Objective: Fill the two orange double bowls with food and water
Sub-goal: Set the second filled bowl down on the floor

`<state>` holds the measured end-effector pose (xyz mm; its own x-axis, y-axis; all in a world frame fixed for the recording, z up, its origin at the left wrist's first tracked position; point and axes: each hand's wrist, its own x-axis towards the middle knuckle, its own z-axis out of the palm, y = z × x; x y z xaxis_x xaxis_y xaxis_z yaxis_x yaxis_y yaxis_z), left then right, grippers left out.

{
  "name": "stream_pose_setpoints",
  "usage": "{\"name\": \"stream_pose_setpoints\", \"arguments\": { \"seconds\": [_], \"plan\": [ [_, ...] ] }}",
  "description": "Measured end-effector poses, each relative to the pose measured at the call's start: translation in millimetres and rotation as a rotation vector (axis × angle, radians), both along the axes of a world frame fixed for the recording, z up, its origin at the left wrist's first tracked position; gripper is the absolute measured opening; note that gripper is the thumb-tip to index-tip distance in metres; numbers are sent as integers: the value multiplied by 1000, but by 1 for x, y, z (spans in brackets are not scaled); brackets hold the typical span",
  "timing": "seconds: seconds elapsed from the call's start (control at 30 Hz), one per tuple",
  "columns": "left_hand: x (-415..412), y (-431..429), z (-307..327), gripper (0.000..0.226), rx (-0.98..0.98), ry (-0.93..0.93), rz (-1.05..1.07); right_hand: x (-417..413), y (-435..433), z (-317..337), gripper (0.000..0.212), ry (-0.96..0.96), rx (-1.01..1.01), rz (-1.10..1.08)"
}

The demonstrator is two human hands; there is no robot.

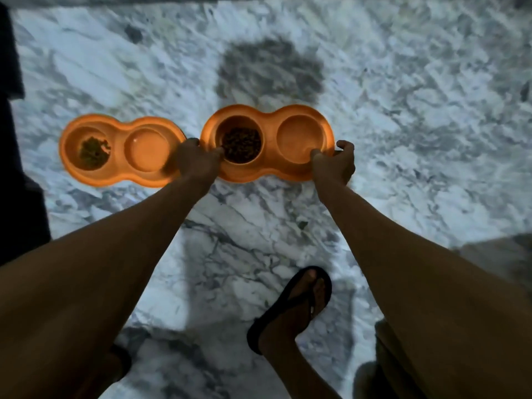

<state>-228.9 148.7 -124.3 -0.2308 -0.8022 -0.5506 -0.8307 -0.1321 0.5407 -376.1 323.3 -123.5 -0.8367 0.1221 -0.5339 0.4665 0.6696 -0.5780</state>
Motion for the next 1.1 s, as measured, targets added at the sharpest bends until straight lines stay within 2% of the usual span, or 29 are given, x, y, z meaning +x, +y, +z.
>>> {"name": "stream_pose_setpoints", "arguments": {
  "seconds": [0.3,0.8,0.97,1.03,1.1],
  "plan": [
    [-2,3,-46,39,97,93,64,-2,-2,-47,52,-10,22,20],
    [7,0,-69,34,171,135,100,8,1,-58,50,-36,24,29],
    [9,2,-63,21,198,131,107,7,2,-51,53,-87,29,55],
    [9,3,-46,63,224,95,117,5,0,-36,63,-104,44,75],
    [10,5,-16,80,194,90,120,4,-4,-11,68,-113,52,72]
  ]
}}
